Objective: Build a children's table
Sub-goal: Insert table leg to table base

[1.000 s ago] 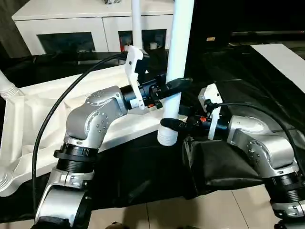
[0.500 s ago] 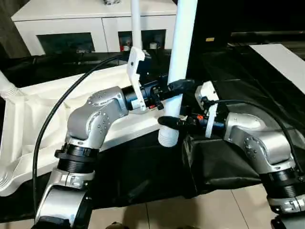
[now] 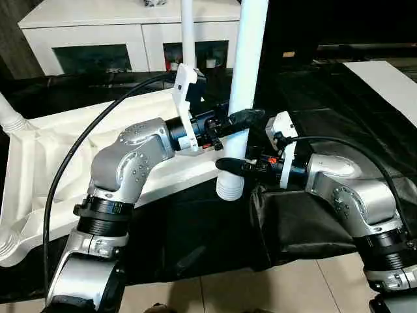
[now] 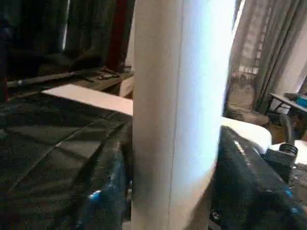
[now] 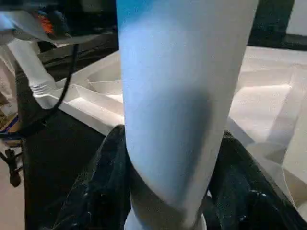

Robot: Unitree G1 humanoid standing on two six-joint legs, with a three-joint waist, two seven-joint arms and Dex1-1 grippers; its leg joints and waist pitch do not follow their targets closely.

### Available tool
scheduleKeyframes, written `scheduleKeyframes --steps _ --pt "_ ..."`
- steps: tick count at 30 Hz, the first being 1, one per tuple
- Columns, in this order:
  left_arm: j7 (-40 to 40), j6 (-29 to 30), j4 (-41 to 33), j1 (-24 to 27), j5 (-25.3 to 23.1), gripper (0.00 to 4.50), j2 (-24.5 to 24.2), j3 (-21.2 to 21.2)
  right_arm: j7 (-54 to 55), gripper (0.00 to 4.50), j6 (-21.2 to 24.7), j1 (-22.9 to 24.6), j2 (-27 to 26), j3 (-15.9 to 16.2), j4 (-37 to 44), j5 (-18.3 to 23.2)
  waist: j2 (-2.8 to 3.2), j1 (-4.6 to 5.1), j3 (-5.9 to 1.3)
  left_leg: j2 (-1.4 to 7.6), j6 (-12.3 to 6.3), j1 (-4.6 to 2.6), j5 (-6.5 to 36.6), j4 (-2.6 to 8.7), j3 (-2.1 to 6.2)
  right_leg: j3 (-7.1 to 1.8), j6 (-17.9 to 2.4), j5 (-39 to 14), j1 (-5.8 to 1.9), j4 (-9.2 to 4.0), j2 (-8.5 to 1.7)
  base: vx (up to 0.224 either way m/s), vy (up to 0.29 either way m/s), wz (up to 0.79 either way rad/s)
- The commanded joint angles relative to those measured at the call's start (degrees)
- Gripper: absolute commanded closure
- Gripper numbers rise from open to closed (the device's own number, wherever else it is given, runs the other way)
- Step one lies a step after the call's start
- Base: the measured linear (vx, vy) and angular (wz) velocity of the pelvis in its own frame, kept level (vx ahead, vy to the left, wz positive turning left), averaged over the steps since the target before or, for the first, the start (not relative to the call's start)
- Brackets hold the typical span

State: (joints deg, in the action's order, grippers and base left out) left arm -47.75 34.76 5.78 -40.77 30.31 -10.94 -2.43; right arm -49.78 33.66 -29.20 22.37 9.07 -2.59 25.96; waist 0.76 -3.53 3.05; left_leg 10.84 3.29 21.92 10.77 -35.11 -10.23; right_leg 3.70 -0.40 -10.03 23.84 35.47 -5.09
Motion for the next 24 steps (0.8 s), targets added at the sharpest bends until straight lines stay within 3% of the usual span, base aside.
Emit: scheduleKeyframes --steps 1,8,9,11,12,13,15,16,17,18,19,21,22,23,24 --pt "0.27 1.35 -0.88 -0.25 1.16 1.78 -0.37 0.85 1.31 2.66 -0.05 -0.54 -0.56 -1.94 0.57 0.1 -0.49 -0.19 -4.49 1.57 -3.09 -0.69 4.63 3.51 0.3 -2.29 -14.67 -3.09 -4.01 -3.1 -2.45 0.0 0.0 0.0" --pt "0.41 2.21 -3.0 1.9 1.49 1.13 -2.04 1.4 3.53 2.67 1.24 1.24 1.23 -6.54 4.08 1.98 -0.65 -0.36 -4.41 1.6 -2.89 -0.78 5.03 3.57 0.28 -2.31 -14.04 -4.13 -3.98 -3.2 -2.42 0.0 0.0 0.0" --pt "0.62 1.98 -3.05 2.07 1.31 1.11 -2.14 1.54 3.76 2.67 1.38 1.4 1.42 -7.05 4.37 2.16 -0.58 -0.45 -4.38 1.62 -2.89 -0.79 4.97 3.59 0.29 -2.34 -13.89 -4.26 -3.97 -3.2 -2.42 0.0 0.0 0.0" --pt "3.23 -0.17 -4.01 4.48 -0.6 0.96 -3.41 3.21 6.82 2.67 2.63 3.25 2.96 -12.14 7.05 3.35 -0.03 -0.54 -4.39 1.6 -2.77 -0.75 4.93 3.61 0.4 -2.31 -13.46 -4.26 -3.96 -3.24 -2.4 0.0 0.0 0.0" --pt "3.23 -0.17 -4.01 4.48 -0.6 0.96 -3.41 3.21 6.82 2.67 2.63 3.25 2.96 -12.14 7.05 3.35 -0.26 -0.42 -4.43 1.65 -2.58 -0.75 4.97 3.63 0.44 -2.25 -13.21 -3.92 -3.97 -3.19 -2.33 0.0 0.0 0.0" --pt "5.25 -0.9 -4.67 5.82 -1.62 0.79 -3.8 4.03 8.88 2.67 2.68 4.03 3.04 -13.48 7.71 2.68 0.25 -0.47 -4.46 1.55 -2.42 -0.82 5.37 3.63 0.44 -2.21 -13.14 -4.33 -3.91 -3.26 -2.3 0.0 0.0 0.0" --pt "11.36 -3.08 -5.56 8.49 -4.86 0.79 -3.58 5.89 14.51 2.67 2.37 5.13 2.3 -15.16 7.74 -0.31 1.15 -0.11 -4.32 1.53 -1.41 -0.84 6.51 3.61 0.51 -2.15 -12.77 -4.6 -3.75 -3.53 -2.18 0.0 0.0 0.0" --pt "20.81 -5.62 -6.27 12.25 -9.47 0.79 -2.33 8.91 22.58 2.67 2.29 6.43 -0.22 -17.08 7.2 -3.59 0.63 0.17 -4.34 1.44 -1.07 -0.72 7.14 3.72 0.52 -2.04 -12.29 -5.49 -3.96 -3.77 -2.09 0.0 0.0 0.0" --pt "24.05 -7.51 -7.17 14.67 -12.0 0.79 -1.96 9.57 25.86 2.67 1.69 7.27 -2.24 -17.96 7.56 -4.29 1.04 0.79 -4.09 1.46 -0.34 -0.41 7.93 3.91 0.57 -1.96 -11.64 -7.15 -3.88 -4.09 -2.06 0.0 0.0 0.0" --pt "24.05 -7.51 -7.17 14.67 -12.0 0.79 -1.96 9.57 25.86 2.67 1.69 7.27 -2.24 -17.96 7.56 -4.29 0.92 0.89 -4.13 1.4 -0.12 -0.53 9.0 3.97 0.57 -1.82 -10.86 -9.43 -3.87 -4.39 -2.09 0.0 0.0 0.0" --pt "32.05 -12.52 -8.89 19.49 -19.25 0.79 -1.3 9.81 30.26 2.67 -1.92 10.18 -5.78 -18.02 10.09 -6.32 1.03 0.98 -4.25 1.25 0.1 -0.87 10.76 3.92 0.58 -1.82 -9.32 -13.76 -3.76 -4.85 -2.08 0.0 0.0 0.0" --pt "32.05 -12.52 -8.89 19.49 -19.25 0.79 -1.3 9.81 30.26 2.67 -1.92 10.18 -5.78 -18.02 10.09 -6.32 1.23 1.39 -4.22 1.31 0.41 -0.74 11.75 4.17 0.76 -1.79 -7.54 -15.65 -3.63 -5.11 -2.01 0.0 0.0 0.0" --pt "39.02 -12.38 -12.87 24.97 -23.41 0.79 1.31 9.82 34.51 2.67 -5.16 14.62 -8.14 -14.27 12.69 -11.35 1.35 1.33 -4.44 1.61 0.64 -0.93 12.06 4.3 1.02 -1.78 -7.28 -15.31 -3.46 -4.95 -1.9 0.0 0.0 0.0" --pt "39.92 -12.2 -13.62 25.9 -23.73 0.79 1.92 9.78 35.39 2.67 -4.96 15.36 -8.87 -13.88 12.97 -11.56 1.17 1.89 -3.85 1.84 -1.51 1.13 11.81 5.75 2.88 0.12 -7.55 -12.46 -4.82 -4.19 -2.23 0.0 0.0 0.0" --pt "40.72 -11.99 -14.51 26.92 -23.95 0.79 2.58 9.64 36.44 2.67 -4.12 16.11 -9.91 -13.74 13.22 -11.19 1.5 2.03 -4.07 2.22 -1.65 0.57 12.53 5.6 3.31 0.6 -7.8 -11.88 -4.51 -4.3 -2.03 0.0 0.0 0.0"
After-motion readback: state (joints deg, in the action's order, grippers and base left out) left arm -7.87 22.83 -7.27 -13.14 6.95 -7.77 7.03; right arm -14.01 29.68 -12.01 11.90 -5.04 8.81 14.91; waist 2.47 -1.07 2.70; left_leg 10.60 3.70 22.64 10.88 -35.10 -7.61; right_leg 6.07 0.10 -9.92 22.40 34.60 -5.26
